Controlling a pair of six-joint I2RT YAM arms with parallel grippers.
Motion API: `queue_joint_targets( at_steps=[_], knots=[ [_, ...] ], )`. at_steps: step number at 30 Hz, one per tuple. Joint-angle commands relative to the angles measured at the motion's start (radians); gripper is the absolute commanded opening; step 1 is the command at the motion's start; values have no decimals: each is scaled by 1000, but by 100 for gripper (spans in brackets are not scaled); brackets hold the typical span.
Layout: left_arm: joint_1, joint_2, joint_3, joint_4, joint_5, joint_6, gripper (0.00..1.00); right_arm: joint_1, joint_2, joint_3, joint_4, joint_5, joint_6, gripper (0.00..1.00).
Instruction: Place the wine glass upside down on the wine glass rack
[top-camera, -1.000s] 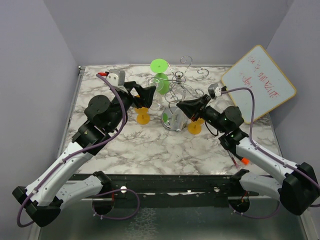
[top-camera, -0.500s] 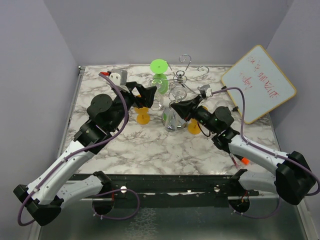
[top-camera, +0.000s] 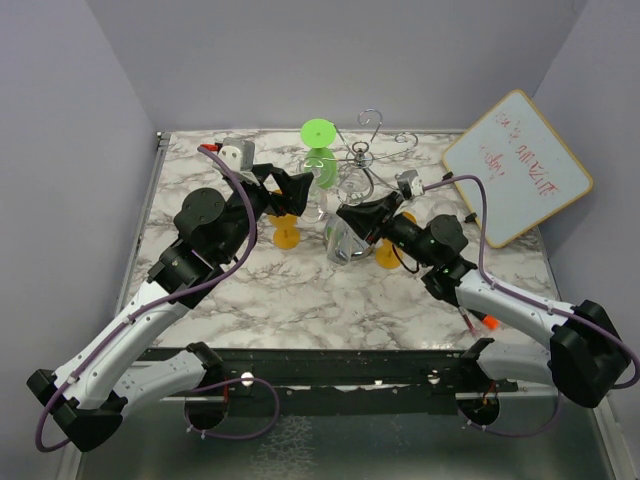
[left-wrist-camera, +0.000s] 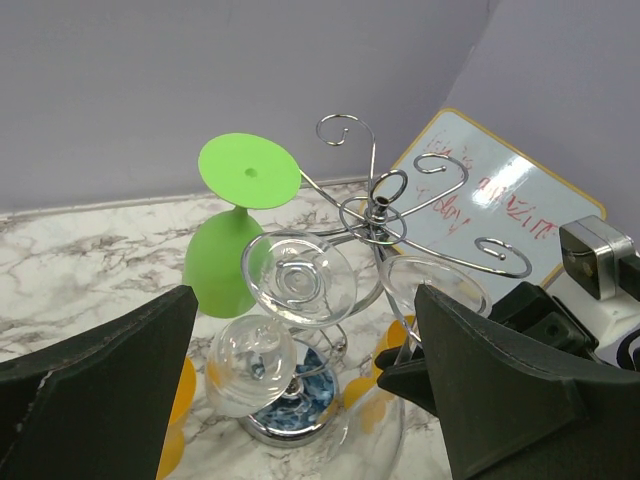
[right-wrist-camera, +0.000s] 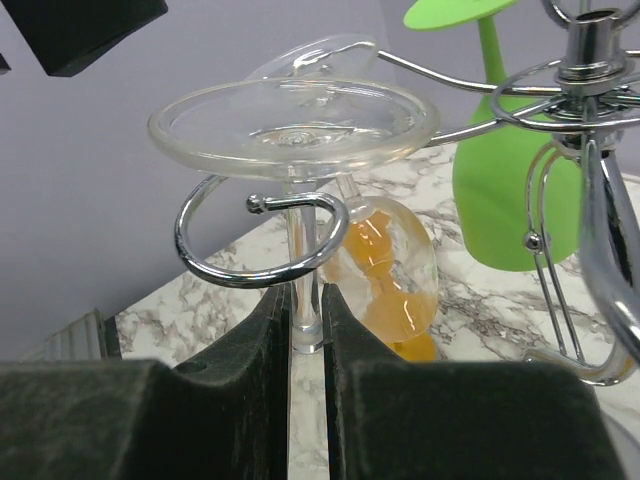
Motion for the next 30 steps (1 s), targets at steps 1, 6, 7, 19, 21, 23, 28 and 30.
queue_joint_targets(
  at_steps=[1, 6, 7, 19, 21, 23, 28, 30],
  knots=[
    [3, -9, -2, -28, -21, -8, 91, 10, 4, 30, 77, -69, -9, 1],
    [3, -12, -4, -29, -24, -8, 91, 12, -2, 22, 93, -101, -12, 1],
    [4, -13, -4, -30, -25, -8, 91, 13, -4, 18, 102, -108, -14, 1],
    [4, -25, -9, -35, -32, -11, 91, 17, -76, -49, 126, -86, -64, 1],
    [3, -25, -9, -36, -32, -13, 91, 17, -87, -61, 126, -57, -63, 1],
    [3, -23, -7, -35, -32, -17, 91, 17, -96, -70, 122, -8, -62, 1],
    [3, -21, 4, -33, -27, -22, 91, 17, -96, -66, 72, 66, -67, 1],
    [3, -22, 4, -33, -28, -24, 91, 17, -89, -64, 62, 70, -68, 2]
  ],
)
